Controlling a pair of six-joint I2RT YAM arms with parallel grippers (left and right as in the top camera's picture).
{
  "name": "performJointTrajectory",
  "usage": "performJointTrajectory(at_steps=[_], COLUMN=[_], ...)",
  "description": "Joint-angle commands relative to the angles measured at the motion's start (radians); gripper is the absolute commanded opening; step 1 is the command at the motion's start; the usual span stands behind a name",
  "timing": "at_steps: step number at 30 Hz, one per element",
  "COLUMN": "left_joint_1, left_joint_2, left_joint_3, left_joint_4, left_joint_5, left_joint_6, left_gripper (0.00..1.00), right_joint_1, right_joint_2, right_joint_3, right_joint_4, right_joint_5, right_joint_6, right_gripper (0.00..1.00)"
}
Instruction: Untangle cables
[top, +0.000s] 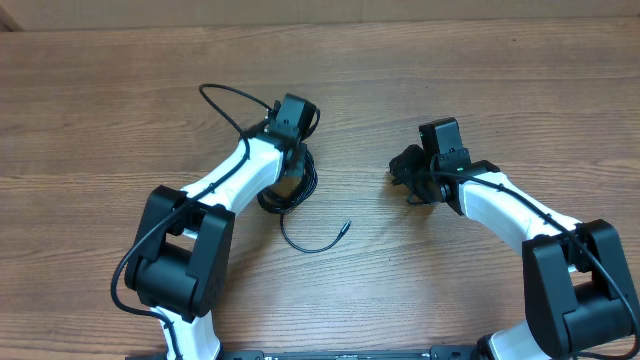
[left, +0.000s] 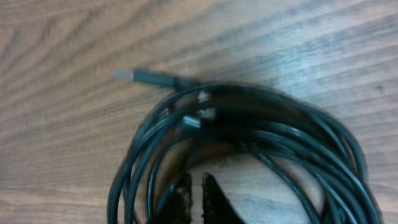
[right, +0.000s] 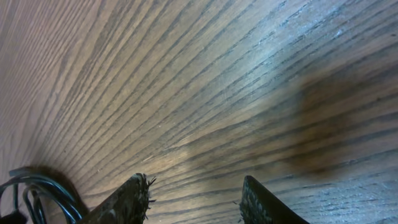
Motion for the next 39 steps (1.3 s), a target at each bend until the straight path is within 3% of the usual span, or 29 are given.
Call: performJointTrajectory(at_steps=[1, 3, 6, 11, 16, 34, 35, 37, 39], left_joint_1=[0.006, 0.006, 0.004, 0.000, -0.022, -0.093, -0.093, -0.093, -0.093], left_joint_2=[0.005, 0.005, 0.009, 0.011, 0.011, 0.093, 0.098, 0.101, 0.101], left_joint_3=[0.125, 0.154, 0.147, 0.110, 0.064, 0.044, 0.044, 0.044, 0.044], left_joint_4=[-0.106, -0.151, -0.163, -0.148, -0.082, -0.072, -0.079, -0.093, -0.110], left_joint_5=[0.175, 0.323, 0.344, 0.344, 0.343, 0.339, 0.358, 0.387, 0.407], left_joint_6=[0.003, -0.025, -0.083, -0.153, -0.154, -0.191, -0.190, -0.190, -0.190], left_gripper=[0.12, 0.12, 0.11, 0.46, 0.74, 0.70, 0.64, 0.41, 0.35], right_joint_1=[0.001, 0.001, 0.001, 0.001, 0.001, 0.001, 0.001, 0.001, 0.001], right_joint_2=[0.004, 0.004, 0.004, 0.004, 0.004, 0.004, 0.004, 0.004, 0.004], right_joint_3=[-0.007, -0.007, -0.007, -0.007, -0.007, -0.007, -0.007, -0.007, -0.007], right_joint_4=[0.008, 0.010, 0.006, 0.007, 0.006, 0.006, 0.006, 0.006, 0.006], right_joint_5=[0.010, 0.010, 0.010, 0.009, 0.010, 0.010, 0.009, 0.009, 0.009], right_joint_6=[0.001, 0.001, 0.001, 0.001, 0.001, 0.001, 0.001, 0.001, 0.001], right_gripper=[0.47, 0.47, 0.47, 0.48, 0.48, 0.49, 0.49, 0.49, 0.49])
